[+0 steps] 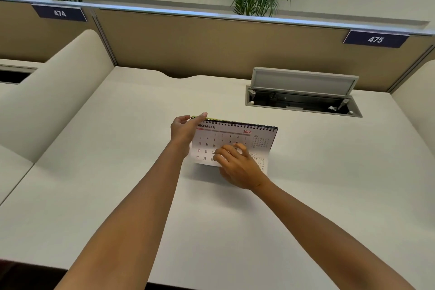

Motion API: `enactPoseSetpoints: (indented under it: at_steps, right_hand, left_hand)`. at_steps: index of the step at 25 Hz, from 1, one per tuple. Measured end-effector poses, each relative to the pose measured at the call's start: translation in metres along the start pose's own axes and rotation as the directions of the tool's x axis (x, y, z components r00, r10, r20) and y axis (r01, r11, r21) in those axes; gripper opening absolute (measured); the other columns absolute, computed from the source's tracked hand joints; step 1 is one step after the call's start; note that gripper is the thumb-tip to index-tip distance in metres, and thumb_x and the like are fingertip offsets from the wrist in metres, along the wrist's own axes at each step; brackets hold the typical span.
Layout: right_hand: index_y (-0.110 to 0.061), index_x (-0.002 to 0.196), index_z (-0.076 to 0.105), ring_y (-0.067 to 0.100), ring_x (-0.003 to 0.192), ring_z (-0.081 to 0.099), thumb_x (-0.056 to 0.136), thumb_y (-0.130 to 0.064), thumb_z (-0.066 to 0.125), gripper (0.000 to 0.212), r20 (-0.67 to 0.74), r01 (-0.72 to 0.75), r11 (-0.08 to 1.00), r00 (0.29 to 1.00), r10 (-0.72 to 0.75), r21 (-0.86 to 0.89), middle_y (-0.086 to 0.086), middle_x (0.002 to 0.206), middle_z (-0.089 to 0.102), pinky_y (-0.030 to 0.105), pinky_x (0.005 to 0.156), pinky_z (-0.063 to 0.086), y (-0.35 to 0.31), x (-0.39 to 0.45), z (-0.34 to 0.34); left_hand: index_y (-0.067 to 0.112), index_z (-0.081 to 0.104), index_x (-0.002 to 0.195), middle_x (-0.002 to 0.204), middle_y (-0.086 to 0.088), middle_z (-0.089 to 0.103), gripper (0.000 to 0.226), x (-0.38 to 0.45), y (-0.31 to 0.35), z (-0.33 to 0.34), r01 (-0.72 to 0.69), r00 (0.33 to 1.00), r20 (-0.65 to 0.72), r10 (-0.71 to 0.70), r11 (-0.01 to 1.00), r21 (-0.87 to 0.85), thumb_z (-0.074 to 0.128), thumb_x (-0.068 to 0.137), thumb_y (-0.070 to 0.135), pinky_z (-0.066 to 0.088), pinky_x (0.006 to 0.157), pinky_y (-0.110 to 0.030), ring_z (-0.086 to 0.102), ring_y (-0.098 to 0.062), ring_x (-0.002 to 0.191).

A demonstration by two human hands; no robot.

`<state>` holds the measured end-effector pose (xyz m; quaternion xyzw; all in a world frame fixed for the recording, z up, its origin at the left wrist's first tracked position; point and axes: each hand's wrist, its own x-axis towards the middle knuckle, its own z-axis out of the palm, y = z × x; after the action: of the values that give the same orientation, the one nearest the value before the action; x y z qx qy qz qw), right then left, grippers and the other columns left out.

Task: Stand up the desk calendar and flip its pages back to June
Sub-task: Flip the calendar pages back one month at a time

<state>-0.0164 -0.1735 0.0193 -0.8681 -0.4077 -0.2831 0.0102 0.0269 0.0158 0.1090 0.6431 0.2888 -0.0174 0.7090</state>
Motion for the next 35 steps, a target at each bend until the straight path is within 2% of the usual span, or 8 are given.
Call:
enactPoseSetpoints:
  at_steps: [3,6,10,14,20,25,28,35]
  right_hand:
    - [-0.017,0.099,0.067,0.02,0.09,0.067,0.088,-0.009,0.067,0.013,-0.09,-0.039,0.997,0.995,0.046,0.07,0.001,0.086,0.072,0.036,0.095,0.039,-0.001,0.0,-0.018]
    - [-0.018,0.093,0.07,0.016,0.075,0.067,0.082,-0.006,0.077,0.017,-0.116,-0.181,0.966,0.972,0.205,0.186,-0.003,0.074,0.071,0.032,0.089,0.043,-0.007,0.005,-0.035]
    - [-0.018,0.088,0.069,0.012,0.07,0.066,0.068,-0.014,0.089,0.029,-0.042,-0.382,0.865,0.908,0.417,0.325,-0.01,0.067,0.072,0.03,0.084,0.043,-0.015,0.017,-0.057]
    - [-0.02,0.087,0.069,0.011,0.073,0.067,0.061,-0.027,0.093,0.036,0.06,-0.454,0.809,0.882,0.468,0.373,-0.012,0.069,0.073,0.034,0.084,0.045,-0.016,0.027,-0.079]
    - [-0.026,0.094,0.07,0.01,0.079,0.067,0.076,-0.038,0.085,0.026,0.047,-0.49,0.812,0.863,0.503,0.317,-0.01,0.086,0.077,0.028,0.086,0.036,-0.002,0.053,-0.116]
    - [-0.028,0.095,0.07,0.005,0.08,0.064,0.078,-0.039,0.083,0.024,0.024,-0.486,0.786,0.855,0.517,0.382,-0.014,0.085,0.074,0.026,0.089,0.031,0.022,0.088,-0.148]
    - [-0.028,0.096,0.068,0.005,0.084,0.062,0.081,-0.039,0.08,0.022,-0.059,-0.488,0.806,0.843,0.535,0.335,-0.014,0.089,0.072,0.026,0.089,0.029,0.044,0.111,-0.158]
    - [-0.02,0.121,0.063,0.021,0.117,0.06,0.09,-0.027,0.071,0.033,-0.217,-0.492,0.837,0.813,0.54,0.24,-0.001,0.115,0.071,0.039,0.106,0.031,0.066,0.138,-0.141]
  left_hand:
    - [0.008,0.055,0.124,0.089,0.003,0.066,0.067,-0.002,0.003,0.0,0.024,1.0,0.009,-0.024,1.0,0.0,0.087,0.073,0.037,0.038,0.056,-0.019,0.058,-0.004,0.075]
    - [0.007,0.059,0.121,0.106,-0.004,0.07,0.066,-0.002,0.003,0.0,0.032,0.999,0.014,-0.032,0.999,0.006,0.087,0.071,0.04,0.042,0.07,-0.023,0.063,-0.015,0.093]
    - [0.008,0.063,0.118,0.095,-0.001,0.07,0.058,-0.007,0.003,0.004,0.035,0.999,0.008,-0.035,0.999,0.006,0.085,0.074,0.039,0.047,0.062,-0.027,0.063,-0.014,0.081]
    - [0.019,0.061,0.127,0.105,-0.004,0.07,0.056,-0.009,0.008,0.001,0.105,0.993,0.055,-0.105,0.994,-0.009,0.083,0.078,0.036,0.053,0.094,-0.048,0.063,-0.026,0.105]
    - [0.025,0.059,0.124,0.117,-0.01,0.065,0.047,-0.019,0.022,-0.013,0.245,0.933,0.282,-0.224,0.969,-0.04,0.061,0.087,0.054,0.06,0.074,-0.04,0.062,-0.03,0.107]
    - [0.022,0.069,0.116,0.131,-0.012,0.062,0.068,-0.016,0.034,-0.02,0.194,0.941,0.291,-0.174,0.98,-0.044,0.035,0.087,0.074,0.023,0.106,-0.05,0.053,-0.029,0.115]
    - [0.024,0.06,0.132,0.15,-0.006,0.047,0.083,-0.019,0.032,-0.018,0.161,0.928,0.344,-0.141,0.986,-0.03,0.021,0.086,0.081,0.008,0.115,-0.052,0.03,-0.026,0.142]
    - [0.036,0.062,0.105,0.08,0.021,0.075,0.022,-0.026,0.023,-0.007,-0.012,0.93,0.367,0.022,1.0,-0.028,0.046,0.098,0.049,0.044,0.066,-0.026,0.067,-0.003,0.077]
